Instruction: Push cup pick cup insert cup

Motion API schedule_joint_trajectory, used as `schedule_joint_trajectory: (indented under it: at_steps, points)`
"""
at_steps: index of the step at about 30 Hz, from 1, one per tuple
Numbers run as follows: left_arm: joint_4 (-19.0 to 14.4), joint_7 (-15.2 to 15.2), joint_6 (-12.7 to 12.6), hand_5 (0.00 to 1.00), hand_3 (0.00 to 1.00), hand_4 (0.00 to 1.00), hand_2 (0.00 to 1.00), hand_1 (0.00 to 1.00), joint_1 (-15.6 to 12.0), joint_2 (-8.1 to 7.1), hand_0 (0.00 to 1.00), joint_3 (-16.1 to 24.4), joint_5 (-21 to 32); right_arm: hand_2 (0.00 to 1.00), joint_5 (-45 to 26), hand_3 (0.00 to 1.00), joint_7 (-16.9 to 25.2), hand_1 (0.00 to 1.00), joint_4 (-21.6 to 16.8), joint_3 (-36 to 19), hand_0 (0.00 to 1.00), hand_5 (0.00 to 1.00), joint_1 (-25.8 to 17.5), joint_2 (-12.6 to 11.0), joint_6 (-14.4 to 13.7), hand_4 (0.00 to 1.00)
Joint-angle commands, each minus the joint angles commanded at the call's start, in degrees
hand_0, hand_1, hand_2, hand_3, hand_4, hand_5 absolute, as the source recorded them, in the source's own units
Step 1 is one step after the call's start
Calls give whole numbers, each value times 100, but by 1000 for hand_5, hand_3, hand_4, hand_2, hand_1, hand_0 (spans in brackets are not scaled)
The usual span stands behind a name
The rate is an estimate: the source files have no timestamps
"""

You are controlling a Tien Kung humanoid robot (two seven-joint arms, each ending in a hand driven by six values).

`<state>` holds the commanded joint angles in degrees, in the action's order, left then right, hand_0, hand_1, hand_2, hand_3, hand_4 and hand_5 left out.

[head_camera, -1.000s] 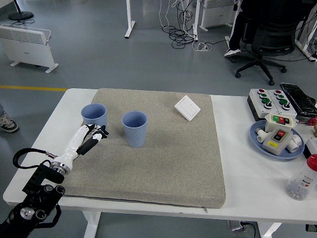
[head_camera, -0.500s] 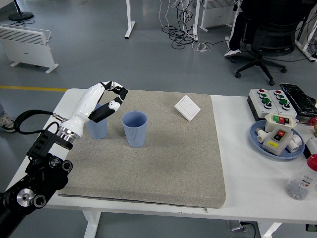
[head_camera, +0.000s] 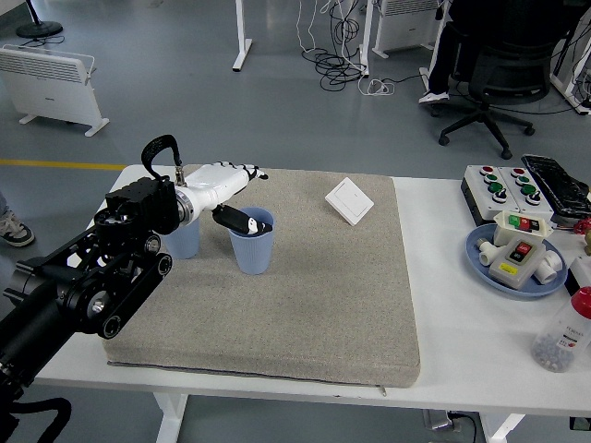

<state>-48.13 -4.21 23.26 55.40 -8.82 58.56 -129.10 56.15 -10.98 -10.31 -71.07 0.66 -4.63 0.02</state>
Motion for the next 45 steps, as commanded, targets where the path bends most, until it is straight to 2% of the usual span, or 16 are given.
schedule_joint_trajectory:
  at_steps: [2,4,11,17,18,23,24,29,30,35,36,41,42,45]
  points:
    - [175,-40,271,502,961,969,998,952,75,58,954,-13,-44,611,4,547,-4,593,0,17,691,469,9,-10,2,103]
    - [317,-13,329,502,961,969,998,952,116,114,954,8,-88,611,8,547,-8,593,0,34,691,469,13,-15,3,103]
    - [683,32,325,514,961,954,998,949,195,253,946,160,-73,611,7,547,-17,593,0,95,691,468,26,-32,9,105]
    - [807,88,260,513,961,971,998,940,227,341,926,152,28,612,19,548,-23,593,0,126,691,467,33,-37,12,105]
    - [841,103,247,516,956,980,998,917,239,364,873,138,36,612,20,547,-24,594,0,134,691,466,38,-40,14,105]
    - [916,127,243,516,956,980,998,917,264,415,873,112,91,612,21,547,-28,594,0,161,691,466,53,-47,17,105]
    - [926,127,253,513,952,941,998,887,266,419,832,105,107,611,18,547,-28,594,0,166,691,466,55,-47,17,106]
    - [1002,113,249,513,952,941,998,887,276,431,832,49,149,611,13,547,-27,594,0,176,691,466,65,-50,18,106]
    - [1014,112,245,370,922,792,984,845,277,431,752,40,167,611,12,547,-27,594,0,175,691,466,65,-49,17,106]
    - [1093,162,158,370,922,792,984,845,269,439,752,35,205,611,8,547,-25,594,0,174,691,466,66,-45,13,106]
    - [1095,166,151,306,837,733,894,752,268,440,618,35,207,612,8,547,-25,594,0,174,692,465,66,-45,13,106]
    - [1113,207,33,306,837,733,894,752,262,432,618,0,255,612,15,547,-27,594,0,174,692,465,68,-44,13,106]
    - [1121,254,-43,260,733,682,785,666,261,428,509,-10,256,612,17,547,-26,594,0,174,692,465,69,-43,12,107]
    - [1137,321,-213,260,733,682,785,666,257,422,509,-34,217,612,27,547,-26,594,0,169,692,465,73,-41,12,107]
